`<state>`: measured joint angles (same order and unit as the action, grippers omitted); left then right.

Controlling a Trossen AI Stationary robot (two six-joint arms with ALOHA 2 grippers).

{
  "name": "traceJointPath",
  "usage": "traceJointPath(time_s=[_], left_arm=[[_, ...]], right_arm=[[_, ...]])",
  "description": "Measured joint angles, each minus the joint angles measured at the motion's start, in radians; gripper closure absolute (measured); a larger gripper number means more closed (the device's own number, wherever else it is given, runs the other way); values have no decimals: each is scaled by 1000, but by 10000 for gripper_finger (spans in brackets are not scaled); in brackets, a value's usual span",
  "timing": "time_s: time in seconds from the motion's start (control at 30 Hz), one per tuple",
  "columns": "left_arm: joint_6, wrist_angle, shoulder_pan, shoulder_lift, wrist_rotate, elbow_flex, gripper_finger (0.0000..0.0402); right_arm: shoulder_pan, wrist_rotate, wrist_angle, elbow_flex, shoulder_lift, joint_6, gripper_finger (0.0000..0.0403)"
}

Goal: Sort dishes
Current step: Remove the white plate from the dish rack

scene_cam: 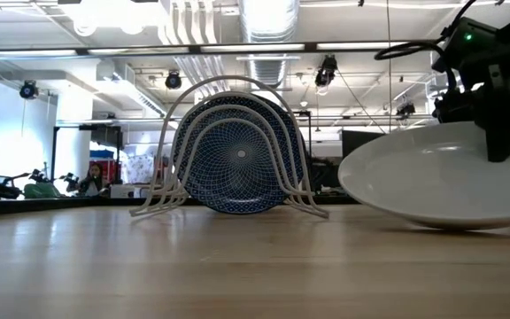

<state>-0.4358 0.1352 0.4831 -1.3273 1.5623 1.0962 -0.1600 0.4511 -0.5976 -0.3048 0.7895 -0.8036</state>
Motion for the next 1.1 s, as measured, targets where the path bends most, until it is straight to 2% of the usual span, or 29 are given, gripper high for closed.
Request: traceJointPath(time_s=[0.37,0.4,0.53,0.67,0.83,0.9,1.03,1.1], left_arm=[[16,0,0,0,-17,0,285],[28,4,0,0,-51,0,285],[45,12,8,-1,-315,-6,285],[101,6,9,-9,-457,-1,285],[226,-7,-2,-34,-813,-1,285],[245,-42,-4,-62,-850,-1,285],[244,-90,-10,-140,-841,-1,285],[311,-124,-13,-179,-841,-1,285]], right_arm=[[2,-31,17,5,-55,78,352],[2,-36,16,4,-54,77,352],[2,-39,-9,0,-41,41,352],[0,-10,-4,1,-35,8,352],[-1,52,14,5,-47,6,352],[0,73,5,6,-48,13,352],[1,85,16,7,-46,35,352],[1,86,19,7,-48,38,352]])
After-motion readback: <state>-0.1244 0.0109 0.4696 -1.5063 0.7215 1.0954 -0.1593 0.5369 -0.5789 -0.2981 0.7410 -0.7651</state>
